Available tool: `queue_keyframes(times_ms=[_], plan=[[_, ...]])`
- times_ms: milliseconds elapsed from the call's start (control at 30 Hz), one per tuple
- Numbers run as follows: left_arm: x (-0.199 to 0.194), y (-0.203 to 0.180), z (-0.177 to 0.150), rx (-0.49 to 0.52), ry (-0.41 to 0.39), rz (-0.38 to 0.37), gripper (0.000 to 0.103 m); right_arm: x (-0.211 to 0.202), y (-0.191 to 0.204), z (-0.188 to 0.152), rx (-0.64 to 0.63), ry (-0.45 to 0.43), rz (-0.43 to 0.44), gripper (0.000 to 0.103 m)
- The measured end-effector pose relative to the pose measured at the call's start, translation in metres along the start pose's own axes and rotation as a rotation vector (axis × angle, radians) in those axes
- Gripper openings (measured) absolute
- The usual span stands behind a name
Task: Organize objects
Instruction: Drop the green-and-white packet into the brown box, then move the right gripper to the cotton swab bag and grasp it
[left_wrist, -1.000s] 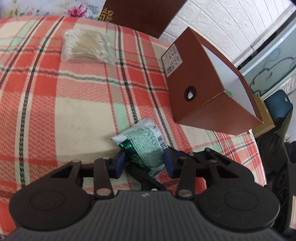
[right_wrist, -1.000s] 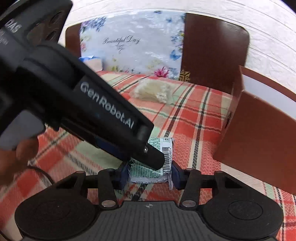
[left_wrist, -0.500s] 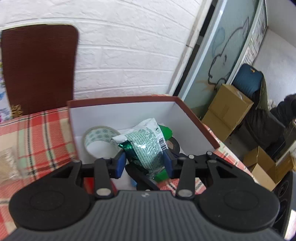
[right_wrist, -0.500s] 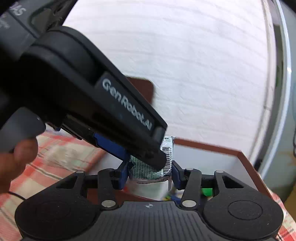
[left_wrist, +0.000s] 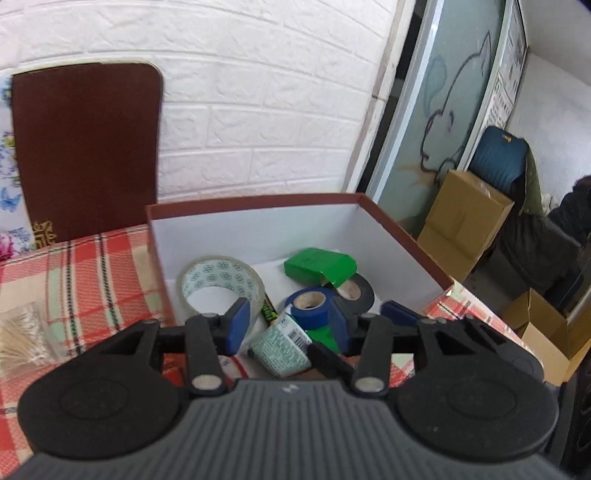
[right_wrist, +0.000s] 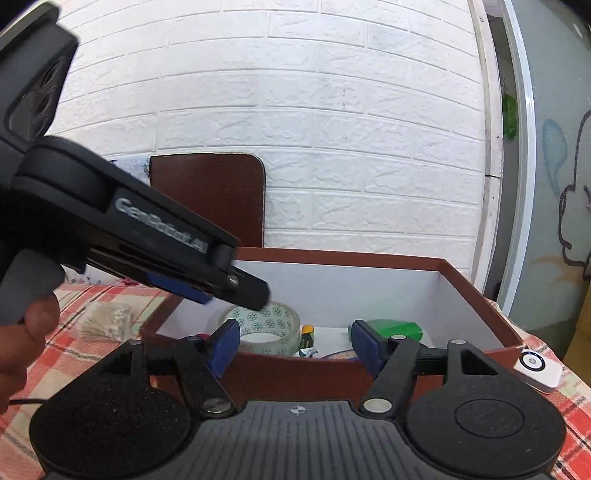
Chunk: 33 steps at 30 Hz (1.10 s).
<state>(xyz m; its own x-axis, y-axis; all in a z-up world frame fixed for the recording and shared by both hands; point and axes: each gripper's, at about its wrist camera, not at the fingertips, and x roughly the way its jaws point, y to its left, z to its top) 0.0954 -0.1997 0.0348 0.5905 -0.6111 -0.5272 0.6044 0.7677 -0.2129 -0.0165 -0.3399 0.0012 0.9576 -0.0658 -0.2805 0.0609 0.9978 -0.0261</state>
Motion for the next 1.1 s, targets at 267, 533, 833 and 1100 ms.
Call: queue_keyframes(times_ms=[267, 533, 833, 1100], plan=[[-0.051, 0.056, -0.029, -0.096, -0.016, 0.13, 0.049, -0.028, 0.039, -0.001, -0.056, 0.024, 0.131, 0.066], [-0.071, 0.159, -0.087, -0.251, 0.115, 0.369, 0.049, -0.014, 0.111, -0.032, -0.158, 0.192, 0.317, 0.065], [-0.086, 0.181, -0.094, -0.322, 0.045, 0.389, 0.049, -0.002, 0.117, -0.031, -0.166, 0.272, 0.342, 0.065], [-0.101, 0.208, -0.107, -0.36, 0.037, 0.465, 0.049, 0.035, 0.15, -0.022, -0.182, 0.244, 0.372, 0.066]])
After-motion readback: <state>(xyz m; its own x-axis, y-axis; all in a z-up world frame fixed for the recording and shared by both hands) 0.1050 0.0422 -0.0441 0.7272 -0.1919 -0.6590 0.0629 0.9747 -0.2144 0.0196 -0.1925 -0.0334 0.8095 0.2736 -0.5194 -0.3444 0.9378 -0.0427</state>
